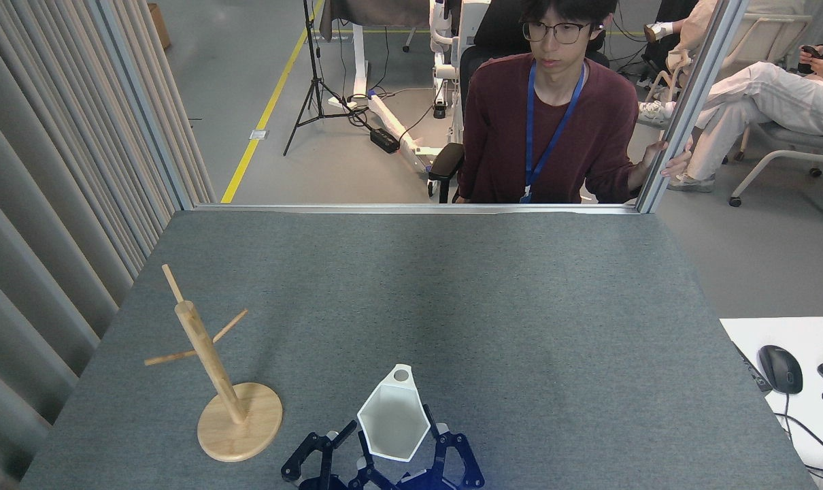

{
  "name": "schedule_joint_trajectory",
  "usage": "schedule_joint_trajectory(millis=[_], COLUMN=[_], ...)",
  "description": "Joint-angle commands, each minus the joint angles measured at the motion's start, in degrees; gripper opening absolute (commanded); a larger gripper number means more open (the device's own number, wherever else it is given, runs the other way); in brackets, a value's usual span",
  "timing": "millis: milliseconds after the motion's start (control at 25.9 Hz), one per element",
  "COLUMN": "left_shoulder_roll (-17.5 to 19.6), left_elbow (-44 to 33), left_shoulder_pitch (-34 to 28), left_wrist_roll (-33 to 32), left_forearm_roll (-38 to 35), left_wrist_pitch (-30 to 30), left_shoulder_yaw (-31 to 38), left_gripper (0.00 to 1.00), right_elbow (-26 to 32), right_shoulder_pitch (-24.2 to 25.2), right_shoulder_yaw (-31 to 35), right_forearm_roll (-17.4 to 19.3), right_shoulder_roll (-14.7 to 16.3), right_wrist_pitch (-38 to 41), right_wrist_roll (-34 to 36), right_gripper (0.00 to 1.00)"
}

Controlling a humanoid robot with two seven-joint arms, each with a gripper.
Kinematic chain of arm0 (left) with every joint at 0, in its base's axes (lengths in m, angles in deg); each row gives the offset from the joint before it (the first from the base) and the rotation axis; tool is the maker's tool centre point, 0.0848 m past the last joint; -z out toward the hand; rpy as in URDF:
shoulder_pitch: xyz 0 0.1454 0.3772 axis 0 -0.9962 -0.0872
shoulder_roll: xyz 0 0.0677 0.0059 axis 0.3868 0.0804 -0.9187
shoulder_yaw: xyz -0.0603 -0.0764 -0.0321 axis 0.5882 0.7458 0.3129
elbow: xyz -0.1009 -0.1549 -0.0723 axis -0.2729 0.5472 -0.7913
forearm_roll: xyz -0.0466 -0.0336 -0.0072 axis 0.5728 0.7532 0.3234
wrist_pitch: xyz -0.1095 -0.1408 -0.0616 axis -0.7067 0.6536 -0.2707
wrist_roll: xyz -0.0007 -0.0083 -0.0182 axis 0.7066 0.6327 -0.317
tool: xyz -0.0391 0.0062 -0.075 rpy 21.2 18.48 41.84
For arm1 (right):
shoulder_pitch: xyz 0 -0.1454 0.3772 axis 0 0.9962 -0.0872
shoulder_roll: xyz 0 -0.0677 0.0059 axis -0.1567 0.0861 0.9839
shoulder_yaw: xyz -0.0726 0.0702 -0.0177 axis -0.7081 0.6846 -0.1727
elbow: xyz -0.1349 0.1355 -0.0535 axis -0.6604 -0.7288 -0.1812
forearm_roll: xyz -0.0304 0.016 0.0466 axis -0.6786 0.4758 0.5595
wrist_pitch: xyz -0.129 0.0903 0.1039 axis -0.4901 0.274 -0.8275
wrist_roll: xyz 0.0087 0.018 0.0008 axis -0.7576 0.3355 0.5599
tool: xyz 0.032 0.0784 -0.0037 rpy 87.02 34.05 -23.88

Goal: Hang cup on storage rack
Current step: 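Carry the cup toward the center and bring the left gripper near it, then grasp the cup with the left gripper and release the right gripper, then move the cup with the left gripper toward the wooden stand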

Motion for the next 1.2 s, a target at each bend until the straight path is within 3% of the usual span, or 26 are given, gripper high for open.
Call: schedule_joint_trajectory(millis=[0, 425, 464, 503, 541, 619, 773, 890, 1160], left_shoulder_roll=[-0.07, 0.02, 0.02, 0.10, 0.10, 0.37, 0.37, 0.37, 0.46], left_elbow=[-0.11, -0.46, -0.46, -0.55, -0.64, -0.90, -0.90, -0.90, -0.64], left_shoulder_pitch=[0.42, 1.03, 1.03, 1.03, 1.21, 1.30, 1.38, 1.38, 1.38], left_wrist_roll=[0.04, 0.31, 0.31, 0.31, 0.31, 0.31, 0.22, 0.22, 0.31], left_forearm_roll=[0.00, 0.09, 0.09, 0.09, 0.00, 0.00, 0.00, 0.00, 0.00], left_wrist_pitch=[-0.03, -0.20, -0.20, -0.20, -0.20, -0.20, -0.20, -0.20, -0.11], left_shoulder_yaw=[-0.01, 0.08, -0.01, -0.01, -0.01, -0.01, -0.01, -0.01, -0.01], left_gripper=[1.00, 1.00, 0.89, 0.69, 0.55, 0.34, 0.33, 0.34, 0.34], right_elbow=[-1.14, -2.19, -2.28, -2.28, -2.28, -2.28, -1.84, 0.00, 10.20], right_shoulder_pitch=[0.12, 0.65, 0.65, 0.65, 0.65, 0.65, 0.65, 0.65, 0.73], right_shoulder_yaw=[-1.81, -4.62, -4.62, -4.62, -4.62, -4.62, -4.62, -4.80, -4.71], right_forearm_roll=[-0.06, -1.37, -1.37, -1.37, -1.37, -1.29, -1.11, -1.02, 0.03], right_shoulder_roll=[0.00, 0.18, 0.18, 0.18, 0.18, 0.18, 0.18, 0.18, 0.27], right_wrist_pitch=[-0.06, -0.41, -0.49, -0.50, -0.50, -0.50, -1.20, -1.11, -1.20], right_wrist_roll=[0.30, 1.35, 1.35, 1.35, 1.44, 1.44, 2.93, 3.55, 3.81], right_gripper=[0.56, 0.56, 0.56, 0.56, 0.56, 0.62, 0.98, 0.98, 0.98])
